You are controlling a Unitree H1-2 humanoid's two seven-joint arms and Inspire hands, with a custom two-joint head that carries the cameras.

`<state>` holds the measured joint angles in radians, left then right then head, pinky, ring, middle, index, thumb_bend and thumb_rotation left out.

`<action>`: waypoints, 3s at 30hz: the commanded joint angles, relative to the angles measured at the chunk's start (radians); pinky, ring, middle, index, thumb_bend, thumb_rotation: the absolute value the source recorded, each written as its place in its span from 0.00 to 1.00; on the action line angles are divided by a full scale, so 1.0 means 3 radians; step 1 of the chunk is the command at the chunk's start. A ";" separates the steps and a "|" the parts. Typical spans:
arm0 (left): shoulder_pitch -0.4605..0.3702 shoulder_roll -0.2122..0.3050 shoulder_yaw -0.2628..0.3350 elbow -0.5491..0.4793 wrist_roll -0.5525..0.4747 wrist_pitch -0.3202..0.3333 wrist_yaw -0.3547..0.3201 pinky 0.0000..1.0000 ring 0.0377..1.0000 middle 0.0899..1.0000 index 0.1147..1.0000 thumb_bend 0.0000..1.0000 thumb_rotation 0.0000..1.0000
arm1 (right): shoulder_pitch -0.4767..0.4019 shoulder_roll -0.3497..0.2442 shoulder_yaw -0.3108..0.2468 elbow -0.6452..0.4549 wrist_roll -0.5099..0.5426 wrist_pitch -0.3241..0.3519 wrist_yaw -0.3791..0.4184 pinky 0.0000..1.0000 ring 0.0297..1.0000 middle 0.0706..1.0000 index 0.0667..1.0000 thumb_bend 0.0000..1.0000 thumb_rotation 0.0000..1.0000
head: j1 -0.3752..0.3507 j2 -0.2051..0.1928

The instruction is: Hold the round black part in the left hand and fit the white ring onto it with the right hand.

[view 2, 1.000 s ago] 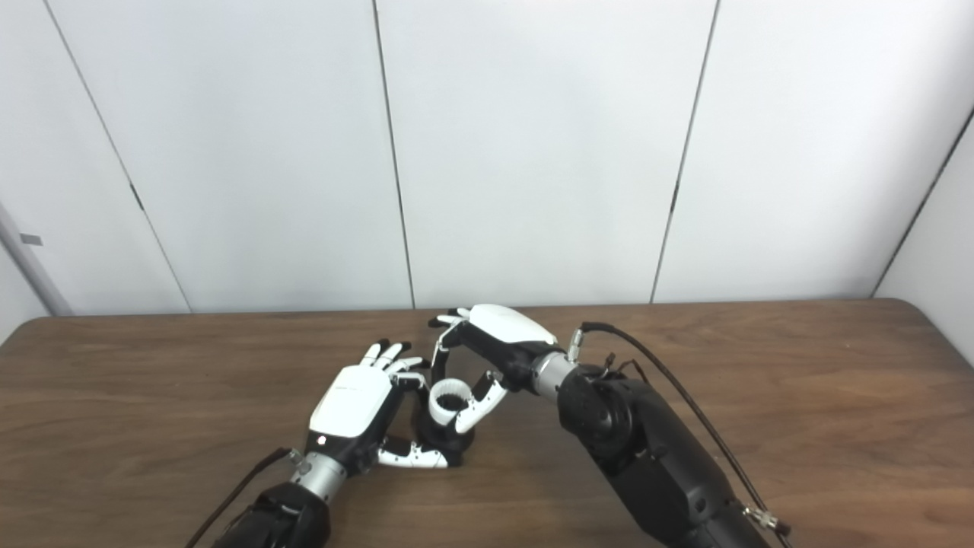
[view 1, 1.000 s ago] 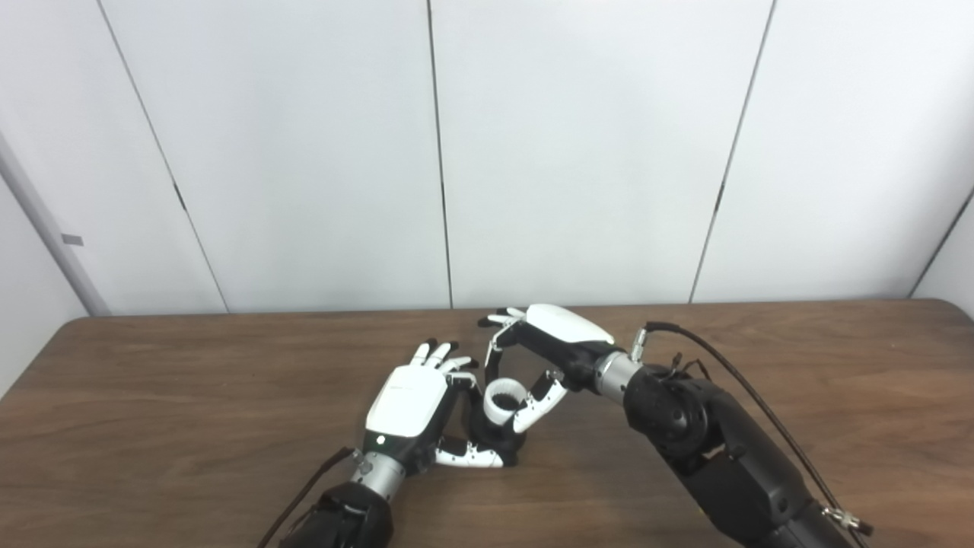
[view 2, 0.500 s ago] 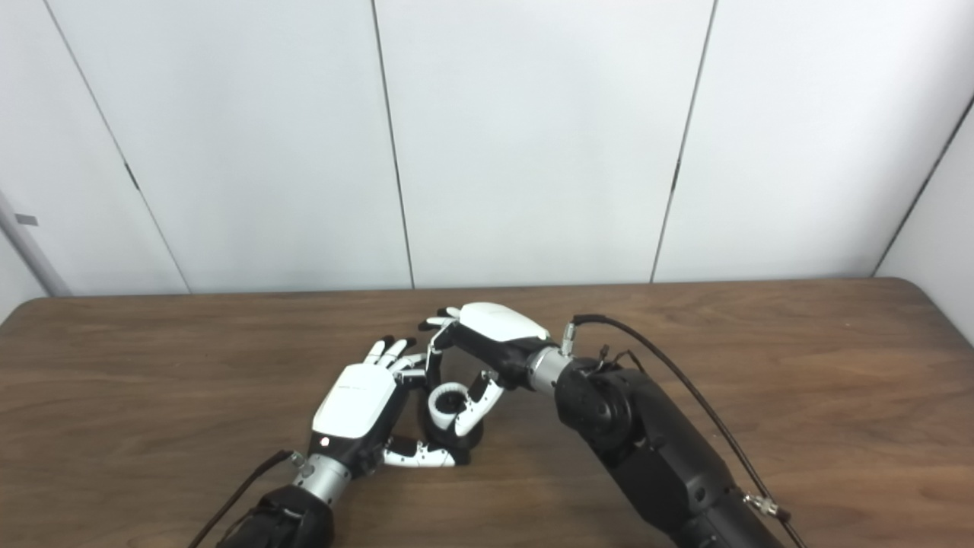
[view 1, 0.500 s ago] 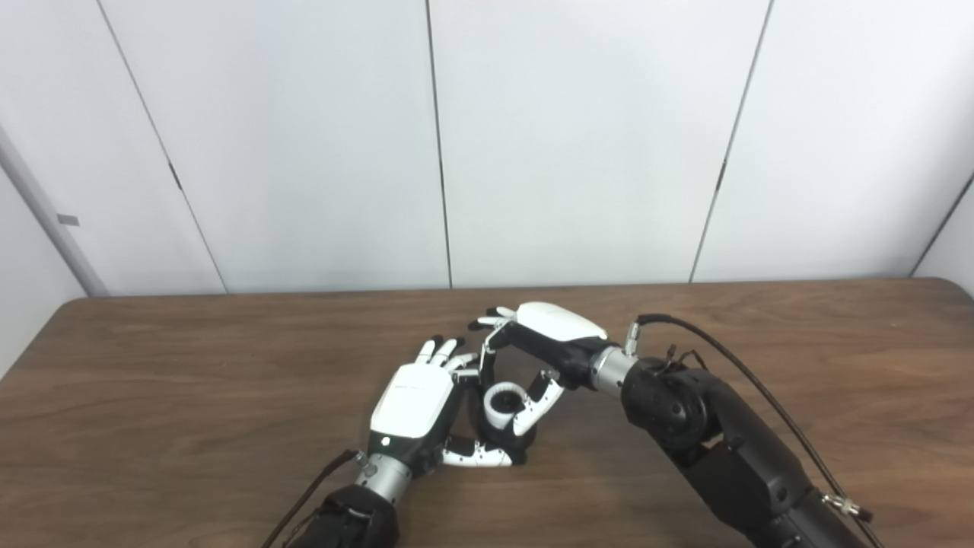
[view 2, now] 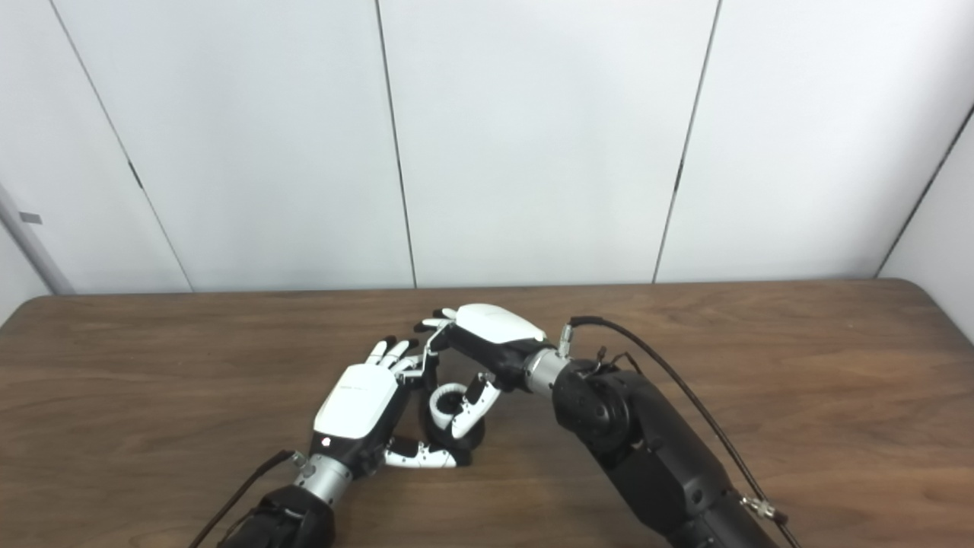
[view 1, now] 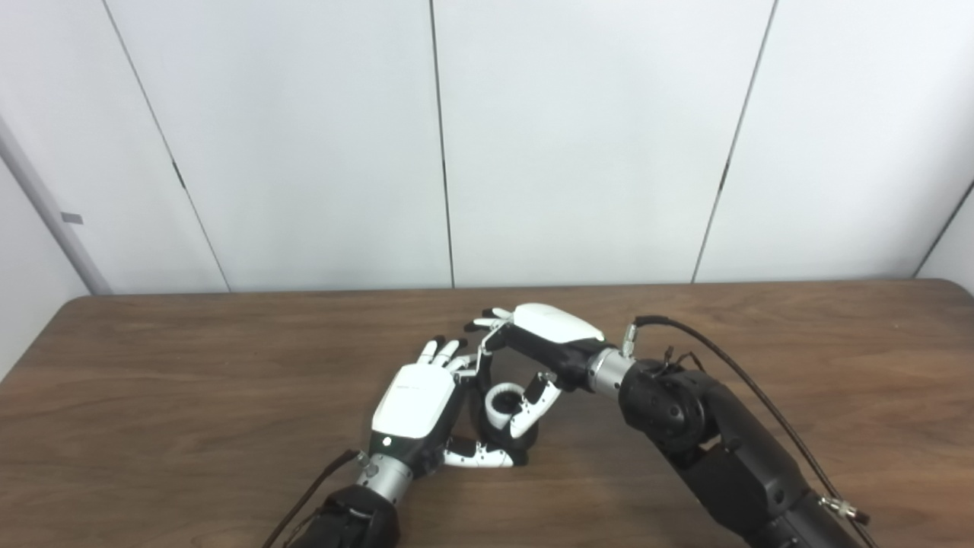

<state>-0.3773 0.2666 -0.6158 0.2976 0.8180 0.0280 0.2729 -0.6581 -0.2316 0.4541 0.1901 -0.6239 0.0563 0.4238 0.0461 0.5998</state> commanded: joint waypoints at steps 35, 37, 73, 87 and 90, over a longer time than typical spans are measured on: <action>0.0233 -0.0008 -0.0204 0.0318 0.0024 -0.0226 -0.0405 1.00 0.94 0.82 0.41 0.52 0.05 | 0.0158 -0.0147 -0.0470 -0.0523 0.0291 0.0369 0.0031 0.98 1.00 1.00 1.00 1.00 0.89 | -0.0084 -0.0071; 0.0236 -0.0006 -0.0203 0.0313 0.0024 -0.0226 -0.0405 1.00 0.94 0.81 0.41 0.52 0.05 | 0.0175 -0.0152 -0.0500 -0.0519 0.0287 0.0378 0.0004 0.96 1.00 1.00 1.00 1.00 0.89 | -0.0090 -0.0071; 0.0112 0.0002 -0.0162 0.0664 0.0109 -0.0331 -0.0264 1.00 0.93 0.81 0.41 0.52 0.05 | 0.2563 -0.0384 -0.1746 -0.1582 0.0916 -0.0211 -0.1064 0.91 0.96 0.97 0.95 0.65 0.80 | -0.0115 -0.0146; -0.0090 -0.0050 -0.0247 0.1337 0.0313 -0.0448 0.0271 1.00 0.93 0.81 0.41 0.52 0.05 | 0.3078 -0.0118 -0.1738 -0.1618 0.0991 -0.0553 -0.1340 0.96 1.00 0.99 0.93 0.51 0.59 | -0.0150 -0.0213; -0.0108 -0.0058 -0.0271 0.1411 0.0358 -0.0430 0.0366 1.00 0.93 0.81 0.41 0.52 0.05 | 0.3060 -0.0103 -0.1727 -0.1599 0.0965 -0.0559 -0.1354 0.96 1.00 0.99 0.93 0.53 0.58 | -0.0154 -0.0218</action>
<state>-0.5197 0.2518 -0.6512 0.5920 0.8771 -0.1321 0.4073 0.2750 -0.2559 -0.0632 -0.2744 -0.3285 -0.0767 0.0322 -0.0015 0.5338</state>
